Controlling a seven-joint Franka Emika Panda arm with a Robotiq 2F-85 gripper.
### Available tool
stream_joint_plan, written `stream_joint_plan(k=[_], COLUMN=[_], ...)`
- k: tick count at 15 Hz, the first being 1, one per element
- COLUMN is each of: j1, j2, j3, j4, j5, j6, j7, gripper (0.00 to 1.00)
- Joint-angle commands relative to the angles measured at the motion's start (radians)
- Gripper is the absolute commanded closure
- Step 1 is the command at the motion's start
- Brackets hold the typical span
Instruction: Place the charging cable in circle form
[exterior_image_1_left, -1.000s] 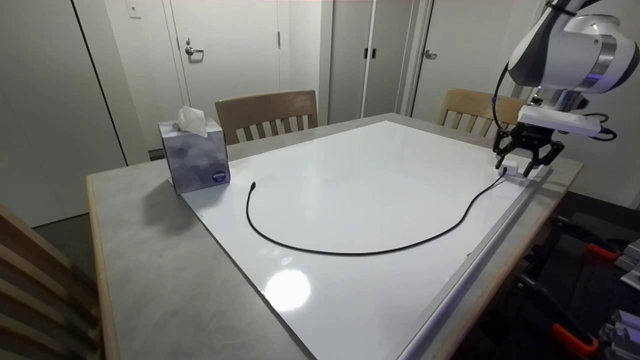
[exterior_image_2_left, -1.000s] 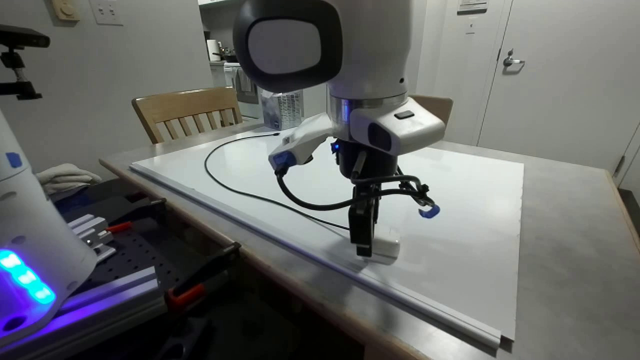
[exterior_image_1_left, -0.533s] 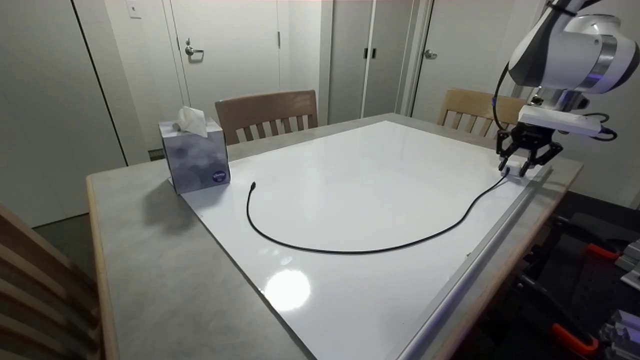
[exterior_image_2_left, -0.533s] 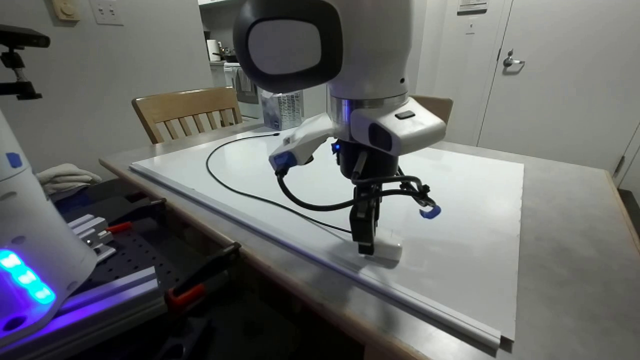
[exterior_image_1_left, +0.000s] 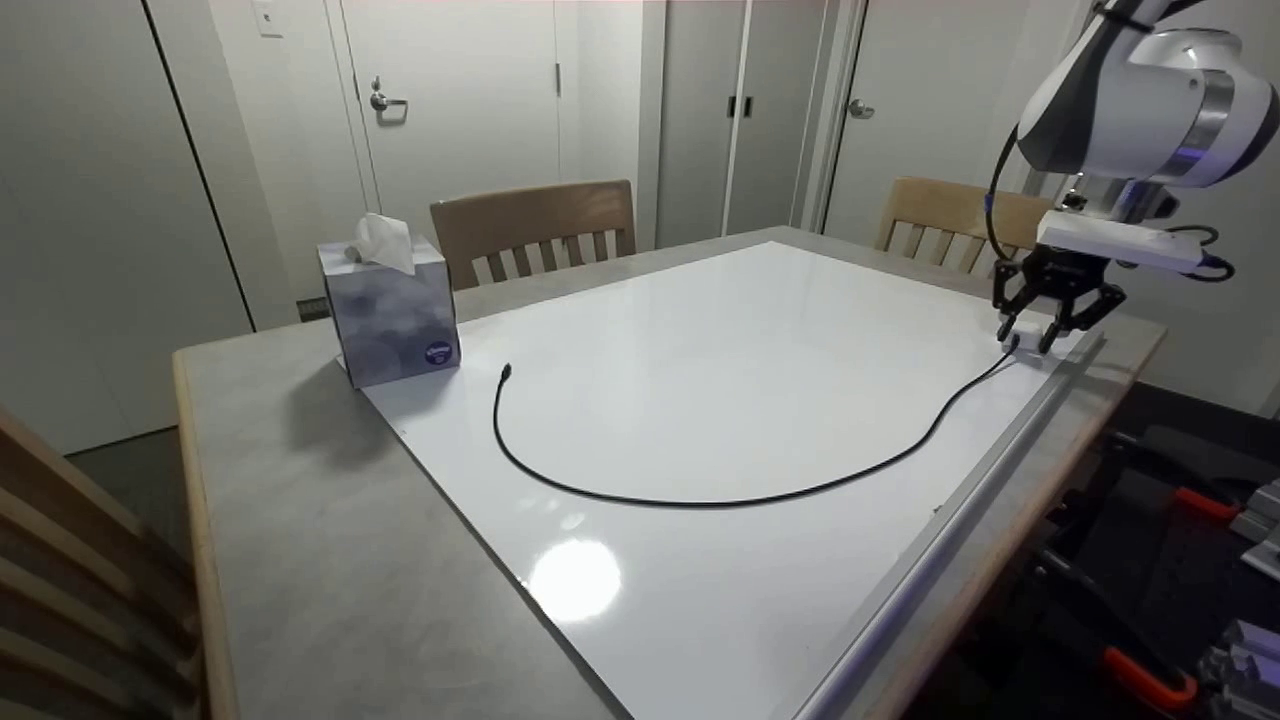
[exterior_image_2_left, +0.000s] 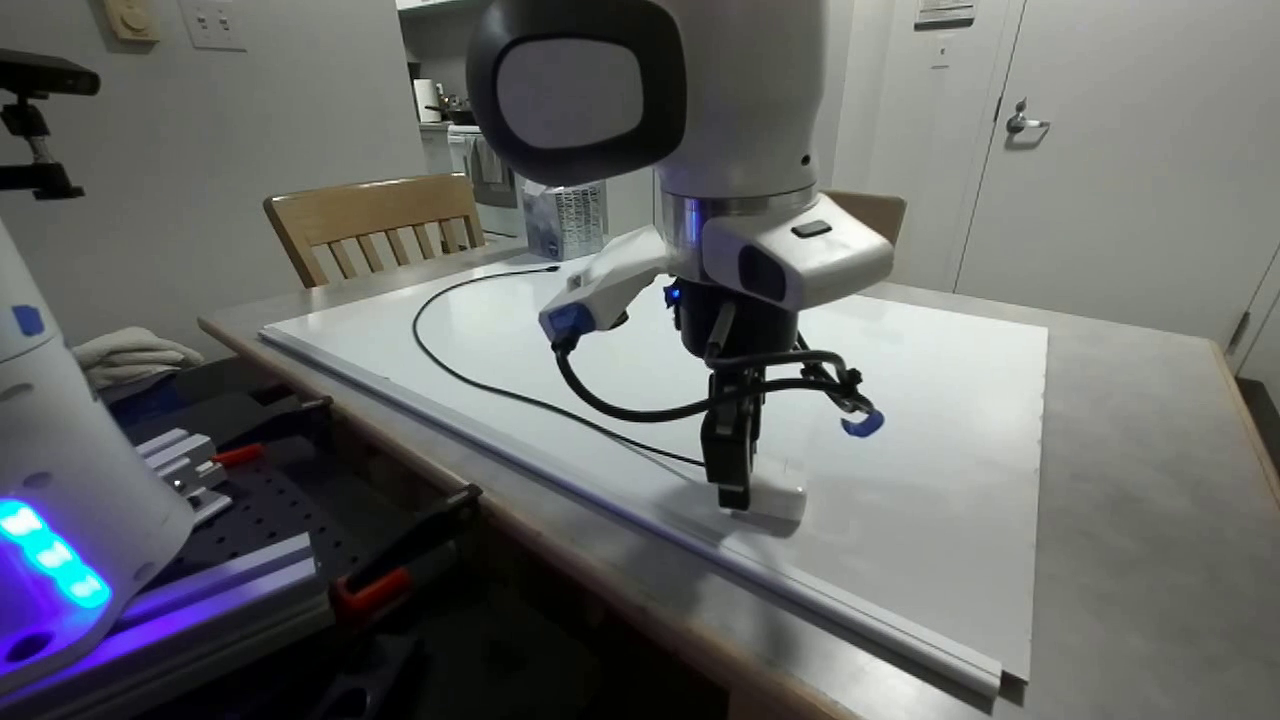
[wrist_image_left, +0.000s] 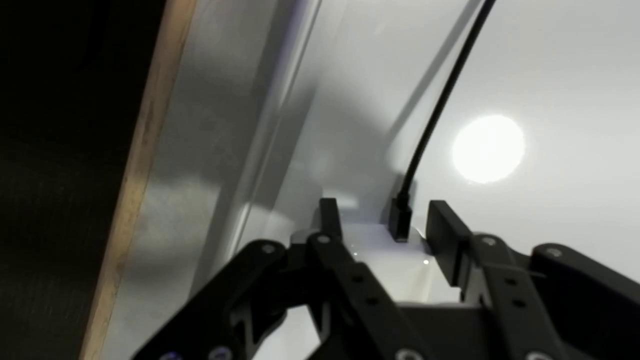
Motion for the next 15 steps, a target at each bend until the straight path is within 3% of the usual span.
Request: stream_joint_plan(k=[1,9,14,15], j1=[-0.035,-0.090,-0.096,-0.065], j2=[0.007,0.024,0.041,0.012], j3=[0.038,0.223,0.268,0.244], j4=[0.032,0.159,0.199,0.162], j5=[-0.002,0.016,0.013,0.000], j6=[-0.010,-0.078,-0.150,-0.110], j7=[-0.083,-0.349,-0.426,-0.370], gripper=[0.78,0.78,0.78,0.53])
